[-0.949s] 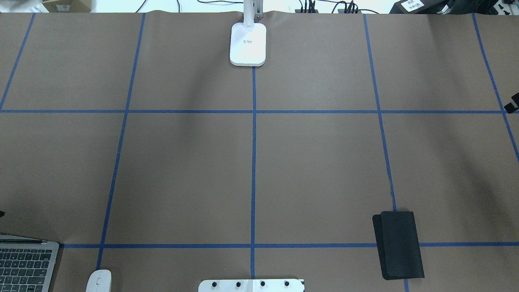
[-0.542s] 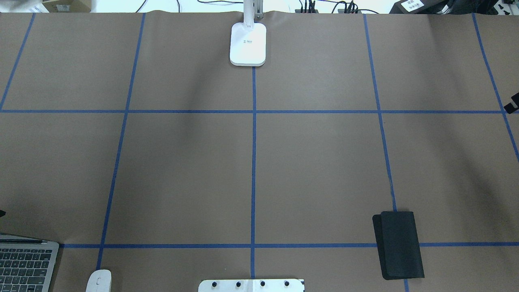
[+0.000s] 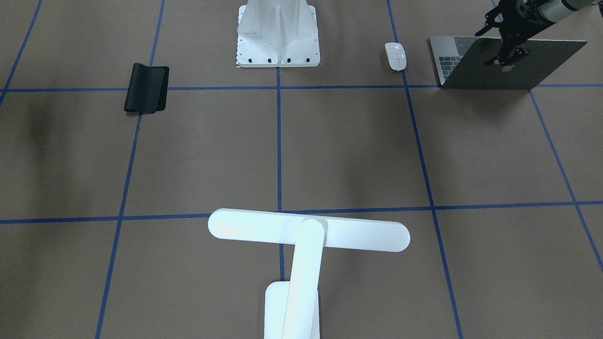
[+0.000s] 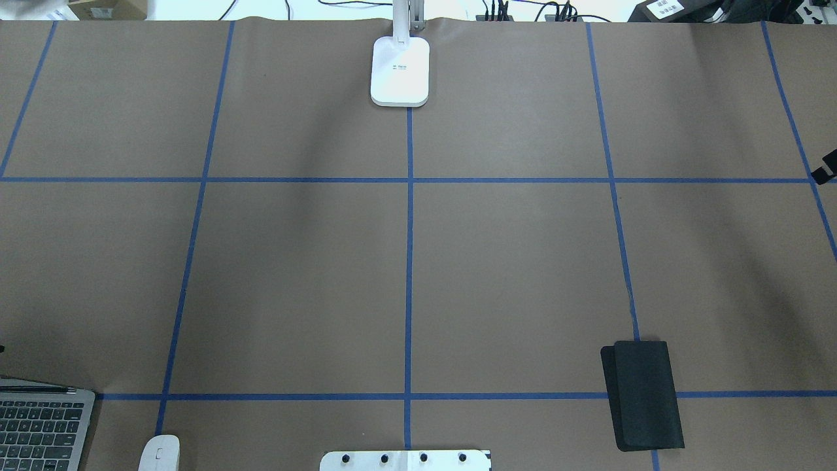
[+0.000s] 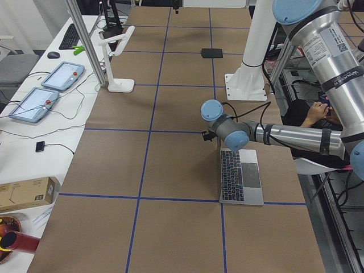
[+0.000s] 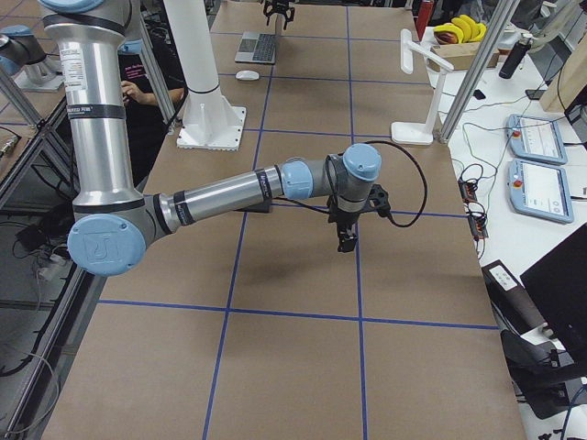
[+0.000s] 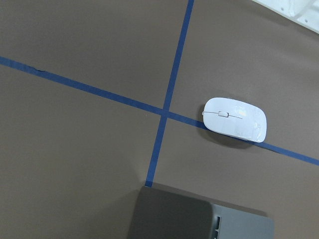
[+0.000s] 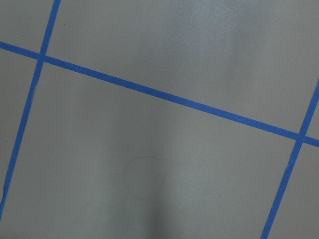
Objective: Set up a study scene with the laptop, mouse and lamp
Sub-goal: 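Grasp the silver laptop edge with the left gripper and lift it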
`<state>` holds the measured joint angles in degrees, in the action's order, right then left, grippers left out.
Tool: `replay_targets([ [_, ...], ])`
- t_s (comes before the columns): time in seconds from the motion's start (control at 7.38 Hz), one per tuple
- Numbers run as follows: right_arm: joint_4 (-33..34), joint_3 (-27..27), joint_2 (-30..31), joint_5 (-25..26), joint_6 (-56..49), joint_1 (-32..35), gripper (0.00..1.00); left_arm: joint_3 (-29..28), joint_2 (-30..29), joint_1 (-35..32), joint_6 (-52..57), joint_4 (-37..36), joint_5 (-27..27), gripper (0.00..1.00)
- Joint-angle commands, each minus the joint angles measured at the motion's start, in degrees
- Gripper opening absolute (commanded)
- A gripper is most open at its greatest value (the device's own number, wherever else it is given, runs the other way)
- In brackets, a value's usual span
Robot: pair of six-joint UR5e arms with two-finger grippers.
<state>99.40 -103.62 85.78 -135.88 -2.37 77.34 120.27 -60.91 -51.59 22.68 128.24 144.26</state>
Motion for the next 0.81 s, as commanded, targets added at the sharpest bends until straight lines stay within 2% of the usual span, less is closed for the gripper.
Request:
replay_targets([
  [0.0, 0.00, 0.00, 0.00, 0.00, 0.00, -0.26, 0.99, -0.12, 0.62, -0.09, 0.70, 0.08, -0.03, 0.66],
  [0.68, 0.00, 0.18, 0.00, 0.09, 0.09, -0.43, 0.99, -0.12, 0.53, -3.86, 9.29, 0.17, -0.03, 0.53],
])
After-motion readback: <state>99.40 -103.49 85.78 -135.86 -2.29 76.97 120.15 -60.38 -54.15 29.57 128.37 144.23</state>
